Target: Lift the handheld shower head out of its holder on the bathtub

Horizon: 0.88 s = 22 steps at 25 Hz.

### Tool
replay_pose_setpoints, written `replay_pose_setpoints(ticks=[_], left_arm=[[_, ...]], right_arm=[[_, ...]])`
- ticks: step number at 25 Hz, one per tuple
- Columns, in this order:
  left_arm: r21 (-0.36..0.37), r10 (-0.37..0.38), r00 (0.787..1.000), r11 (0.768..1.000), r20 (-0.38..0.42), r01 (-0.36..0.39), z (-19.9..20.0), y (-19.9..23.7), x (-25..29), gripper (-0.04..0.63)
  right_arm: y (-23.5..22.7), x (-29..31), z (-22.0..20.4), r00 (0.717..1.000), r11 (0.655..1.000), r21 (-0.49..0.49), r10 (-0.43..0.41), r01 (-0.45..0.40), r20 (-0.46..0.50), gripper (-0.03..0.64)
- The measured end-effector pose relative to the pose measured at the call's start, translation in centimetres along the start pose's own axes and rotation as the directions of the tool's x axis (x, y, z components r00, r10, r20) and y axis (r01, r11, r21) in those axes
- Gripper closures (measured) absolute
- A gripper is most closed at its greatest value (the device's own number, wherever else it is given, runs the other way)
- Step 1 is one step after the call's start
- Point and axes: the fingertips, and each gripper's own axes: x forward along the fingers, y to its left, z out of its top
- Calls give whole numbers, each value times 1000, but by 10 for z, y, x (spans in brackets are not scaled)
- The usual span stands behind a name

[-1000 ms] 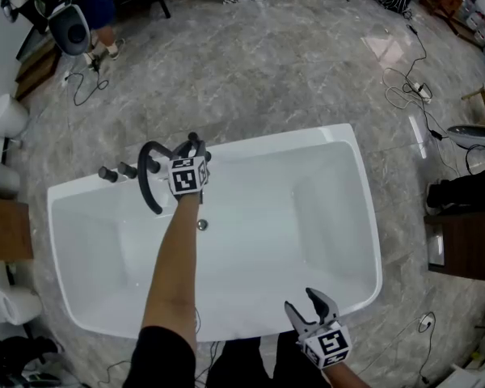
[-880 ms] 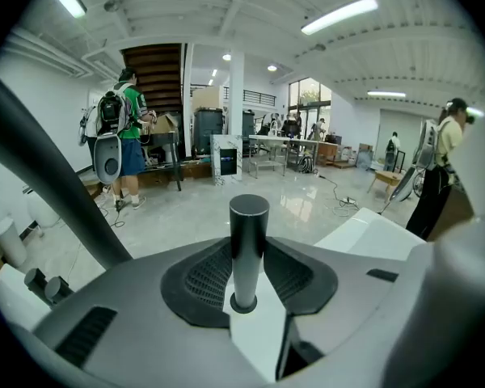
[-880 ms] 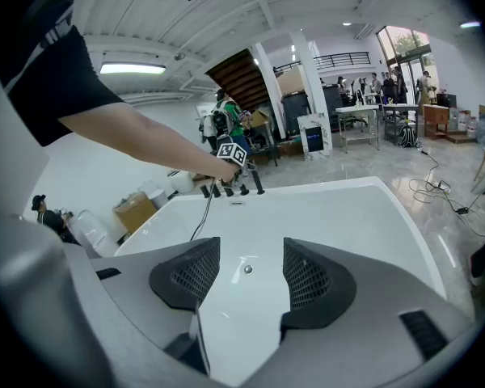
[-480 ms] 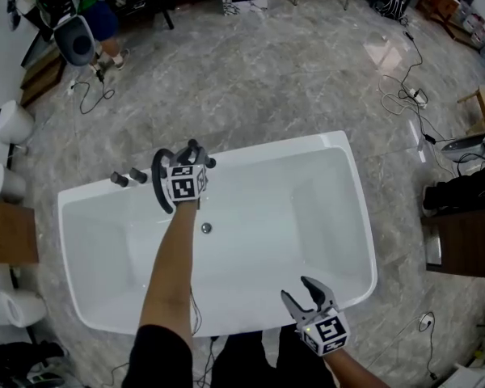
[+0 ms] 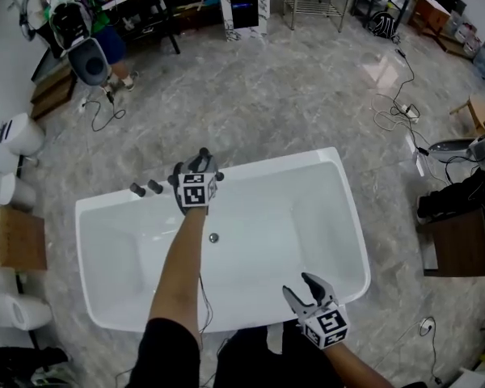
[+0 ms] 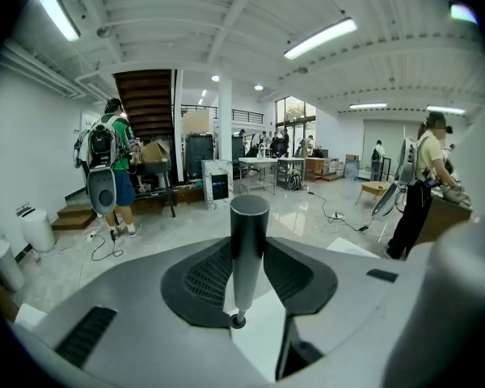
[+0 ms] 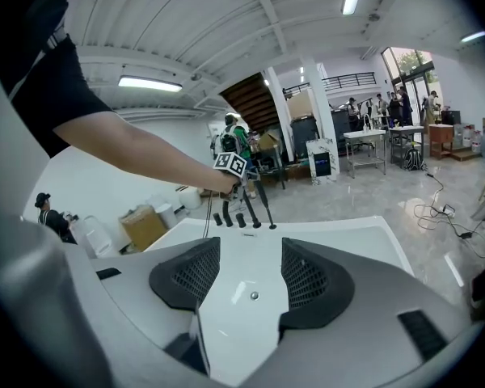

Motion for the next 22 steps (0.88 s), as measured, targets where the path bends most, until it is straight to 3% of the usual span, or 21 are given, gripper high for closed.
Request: replay_pose_setpoints(ticks=[6, 10, 16, 22], left_arm=[[-41, 34, 998, 999, 49, -32, 57, 9, -42, 479], [-14, 43, 997, 999, 62, -43, 88, 9, -71, 480], [-3, 66, 991, 998, 119, -66, 132, 6, -120, 480], [-3, 69, 984, 998, 163, -69, 160, -16, -150, 480]], right_arm=[[14, -19, 27, 999, 1000, -3, 0, 0, 40, 400], [20, -33, 47, 998, 999, -49, 24, -22, 53, 400], [7, -53, 82, 990, 998, -44, -34, 40, 135, 400], [10, -61, 110, 982, 998, -65, -2, 15, 191, 402]])
